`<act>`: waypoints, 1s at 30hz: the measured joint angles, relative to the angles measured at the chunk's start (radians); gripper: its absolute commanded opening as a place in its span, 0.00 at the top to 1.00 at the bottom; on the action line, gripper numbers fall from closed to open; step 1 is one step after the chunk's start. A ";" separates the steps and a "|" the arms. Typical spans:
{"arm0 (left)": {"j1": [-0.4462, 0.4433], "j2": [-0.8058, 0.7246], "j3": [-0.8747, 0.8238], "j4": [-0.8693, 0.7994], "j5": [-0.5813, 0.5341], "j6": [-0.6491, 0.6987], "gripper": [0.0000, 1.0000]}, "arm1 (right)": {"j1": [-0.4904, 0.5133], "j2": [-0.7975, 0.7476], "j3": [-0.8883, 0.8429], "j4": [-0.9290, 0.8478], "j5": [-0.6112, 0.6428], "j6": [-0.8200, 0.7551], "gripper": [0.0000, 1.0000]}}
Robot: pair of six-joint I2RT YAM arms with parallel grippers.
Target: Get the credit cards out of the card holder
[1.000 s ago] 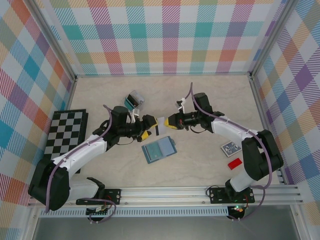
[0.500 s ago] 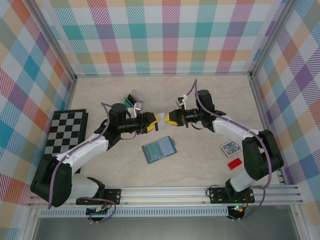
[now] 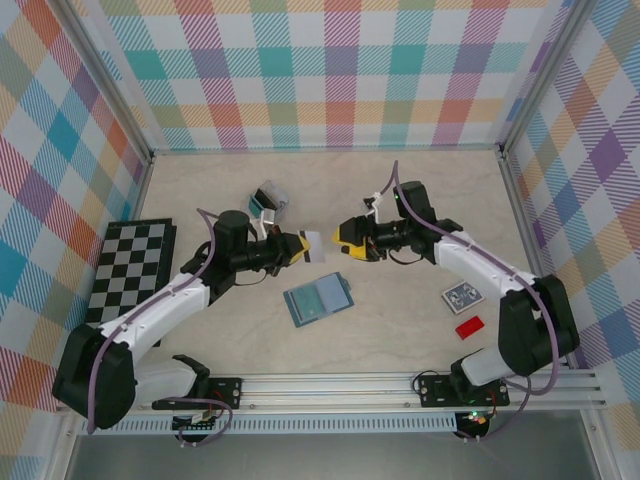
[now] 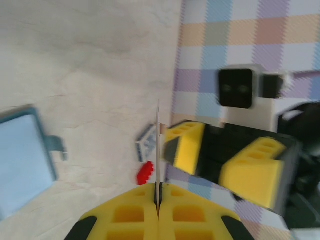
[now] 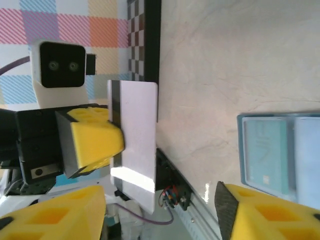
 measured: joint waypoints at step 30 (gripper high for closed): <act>-0.057 0.644 0.943 -1.125 -1.025 0.063 1.00 | 0.000 -0.201 -0.080 -0.329 0.342 -0.312 0.00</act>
